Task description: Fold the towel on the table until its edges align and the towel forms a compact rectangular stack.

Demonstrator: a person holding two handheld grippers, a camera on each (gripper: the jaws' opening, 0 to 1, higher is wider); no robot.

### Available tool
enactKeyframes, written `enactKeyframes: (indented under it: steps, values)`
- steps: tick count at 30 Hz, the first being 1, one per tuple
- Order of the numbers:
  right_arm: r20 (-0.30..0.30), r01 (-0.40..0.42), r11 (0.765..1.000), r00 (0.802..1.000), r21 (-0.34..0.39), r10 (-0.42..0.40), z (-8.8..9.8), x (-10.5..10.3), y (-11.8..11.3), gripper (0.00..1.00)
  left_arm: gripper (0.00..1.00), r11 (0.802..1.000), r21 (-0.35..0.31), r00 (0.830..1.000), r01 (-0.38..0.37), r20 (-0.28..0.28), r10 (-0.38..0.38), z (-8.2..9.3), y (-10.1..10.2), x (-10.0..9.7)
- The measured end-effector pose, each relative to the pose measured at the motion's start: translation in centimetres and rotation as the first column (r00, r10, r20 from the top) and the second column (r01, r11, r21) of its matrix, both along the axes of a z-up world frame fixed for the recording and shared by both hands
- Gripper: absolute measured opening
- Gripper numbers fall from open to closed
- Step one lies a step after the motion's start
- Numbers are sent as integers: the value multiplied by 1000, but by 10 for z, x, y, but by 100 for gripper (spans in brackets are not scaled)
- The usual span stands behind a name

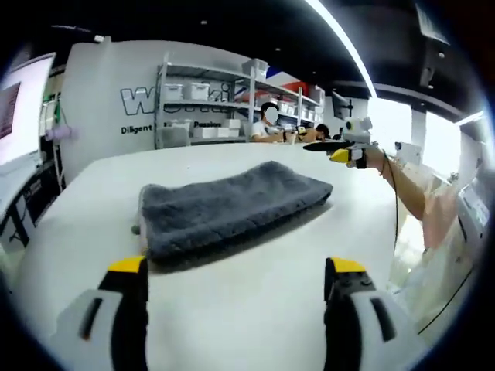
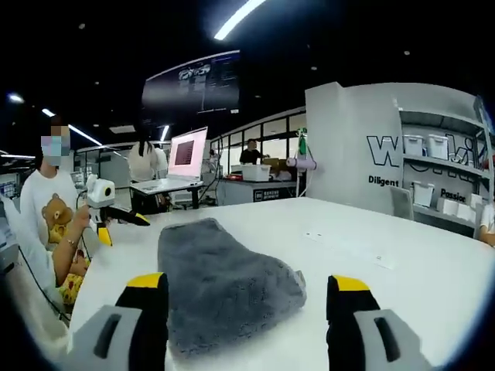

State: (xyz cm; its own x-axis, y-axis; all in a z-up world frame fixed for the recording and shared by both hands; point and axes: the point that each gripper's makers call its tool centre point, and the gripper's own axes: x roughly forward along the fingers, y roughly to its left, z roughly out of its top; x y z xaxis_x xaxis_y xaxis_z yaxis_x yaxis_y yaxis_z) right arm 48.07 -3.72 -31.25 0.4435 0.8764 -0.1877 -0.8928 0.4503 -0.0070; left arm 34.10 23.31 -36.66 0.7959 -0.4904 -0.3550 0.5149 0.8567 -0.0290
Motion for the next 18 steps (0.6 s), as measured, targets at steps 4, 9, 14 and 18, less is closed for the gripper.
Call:
enactKeyframes:
  steps: [4, 9, 14, 18]
  values:
    - [-1, -54, 998, 999, 15, 54, 1, 2, 22, 85, 99, 1000, 5, 1000, -7, -4, 7, 0, 2, -1]
    - [31, -129, 991, 991, -25, 130, -5, 1, 48, 77, 99, 1000, 20, 1000, 2, -15, -2, -4, 1, -4]
    - [14, -152, 982, 988, -109, 155, -32, 4, 57, 70, 99, 998, 64, 999, 5, -54, -1, -15, 4, -7]
    - [-16, -151, 971, 988, -185, 151, -58, 11, 52, 70, 99, 999, 49, 999, 1, -52, 1, -13, 5, -7]
